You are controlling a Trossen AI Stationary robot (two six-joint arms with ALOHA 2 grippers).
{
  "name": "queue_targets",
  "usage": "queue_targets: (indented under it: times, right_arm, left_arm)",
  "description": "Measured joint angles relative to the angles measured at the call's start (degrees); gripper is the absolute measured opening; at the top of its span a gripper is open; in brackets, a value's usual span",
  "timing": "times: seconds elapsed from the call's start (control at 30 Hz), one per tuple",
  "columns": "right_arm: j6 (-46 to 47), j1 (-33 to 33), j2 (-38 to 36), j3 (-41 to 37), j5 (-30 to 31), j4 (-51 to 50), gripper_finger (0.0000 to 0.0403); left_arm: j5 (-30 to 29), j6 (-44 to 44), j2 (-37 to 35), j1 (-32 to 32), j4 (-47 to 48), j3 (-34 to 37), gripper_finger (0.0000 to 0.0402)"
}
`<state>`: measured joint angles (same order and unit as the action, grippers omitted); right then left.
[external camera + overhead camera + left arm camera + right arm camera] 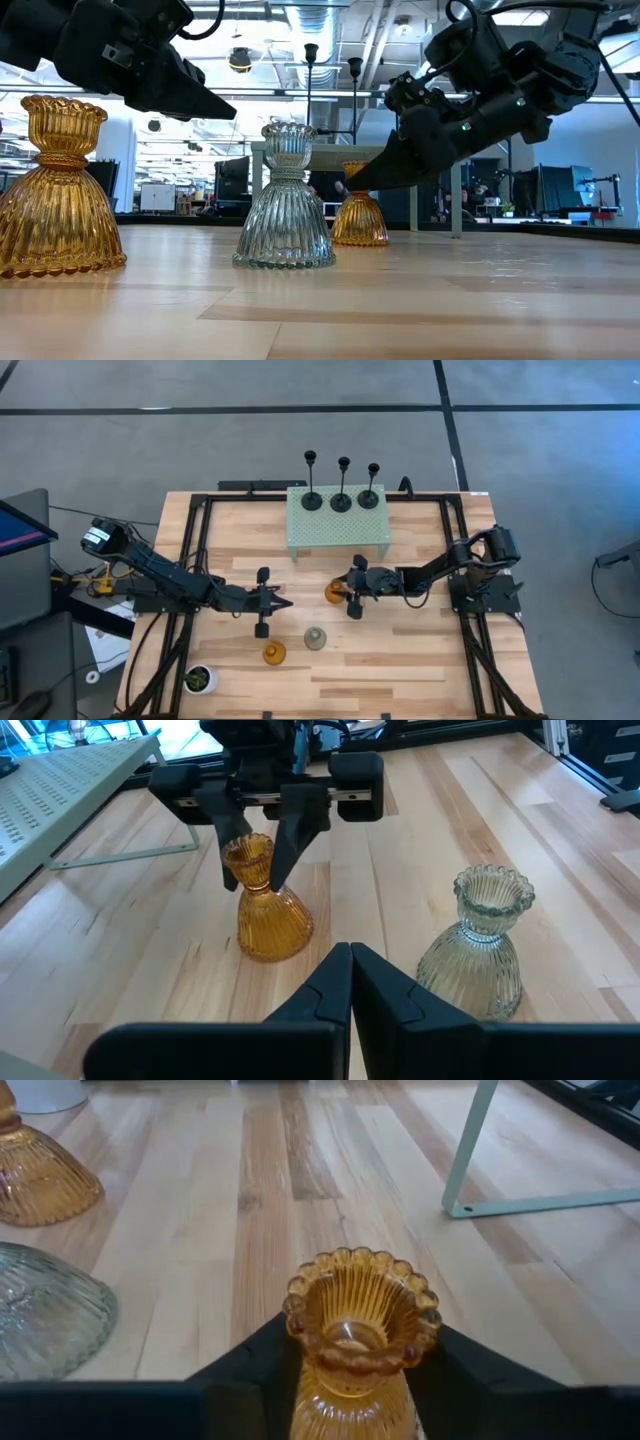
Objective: Pick & Place candle stick holders
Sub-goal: Put the brown glass candle holder on the shelf
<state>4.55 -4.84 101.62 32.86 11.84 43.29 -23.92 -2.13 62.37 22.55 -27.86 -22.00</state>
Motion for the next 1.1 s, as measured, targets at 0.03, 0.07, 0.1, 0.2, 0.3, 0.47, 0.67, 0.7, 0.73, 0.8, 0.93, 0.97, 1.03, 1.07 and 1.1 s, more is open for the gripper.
queue_targets:
  times: [0.03,0.07,0.1,0.2,0.3,0.47,0.67,0.7,0.73,0.8,0.93,0.97,1.03,1.07,1.1]
  right_arm:
    - [0.01,0.0,0.0,0.0,-0.02,0.0,0.0132]
    - [-0.01,0.0,0.0,0.0,-0.02,0.0,0.0122]
    - [0.01,-0.02,0.0,0.0,0.0,0.0,0.0122]
    - [-0.01,-0.46,-0.43,-0.03,0.0,-0.31,0.0122]
    - [0.01,-1.3,-2.83,-0.07,0.04,-0.52,0.0123]
    - [0.01,-2.27,-10.27,-0.07,0.05,-4.64,0.0139]
    - [0.44,-2.1,-23.32,-0.07,0.15,-15.3,0.0122]
    - [0.87,-1.9,-25.75,-0.07,0.2,-17.13,0.0122]
    - [1.31,-1.62,-28.12,-0.07,0.17,-18.86,0.0122]
    - [1.5,-0.86,-32.91,-0.07,0.47,-22.46,0.0128]
    - [1.46,1.53,-40.7,-0.04,3.05,-28.31,0.0134]
    - [1.28,2.39,-42.32,-0.04,3.21,-29.41,0.0131]
    - [0.98,4.37,-45.12,-0.04,3.21,-31.33,0.0122]
    - [0.76,5.43,-46.25,-0.04,3.22,-32.14,0.0122]
    - [0.1,6.5,-47.15,-0.04,3.23,-32.51,0.0122]
  left_arm:
    - [0.0,0.0,0.0,0.0,0.0,-0.01,0.0007]
    - [-0.01,0.0,0.0,0.0,0.0,0.0,0.0007]
    - [0.0,0.0,0.0,0.0,0.0,0.0,0.0007]
    - [0.0,0.0,0.0,0.0,0.0,-0.02,0.0008]
    - [0.0,0.0,0.0,0.0,0.0,0.0,0.0008]
    - [-0.01,0.01,0.02,0.0,0.0,0.0,0.0008]
    - [0.0,0.02,0.02,0.0,0.0,0.0,0.0008]
    - [-0.01,0.01,0.02,0.0,0.0,0.0,0.0008]
    - [-0.01,0.01,0.02,0.0,0.0,0.0,0.0008]
    - [0.0,0.01,0.02,0.0,0.0,0.0,0.0008]
    - [-0.02,0.01,0.02,0.0,0.0,0.0,0.0008]
    - [0.0,0.02,0.02,0.0,0.0,0.0,0.0008]
    - [0.0,0.01,0.02,0.0,0.0,0.0,0.0008]
    - [0.0,0.02,0.02,0.0,0.0,0.0,0.0008]
    - [0.0,0.02,0.02,0.0,0.0,-0.02,0.0008]
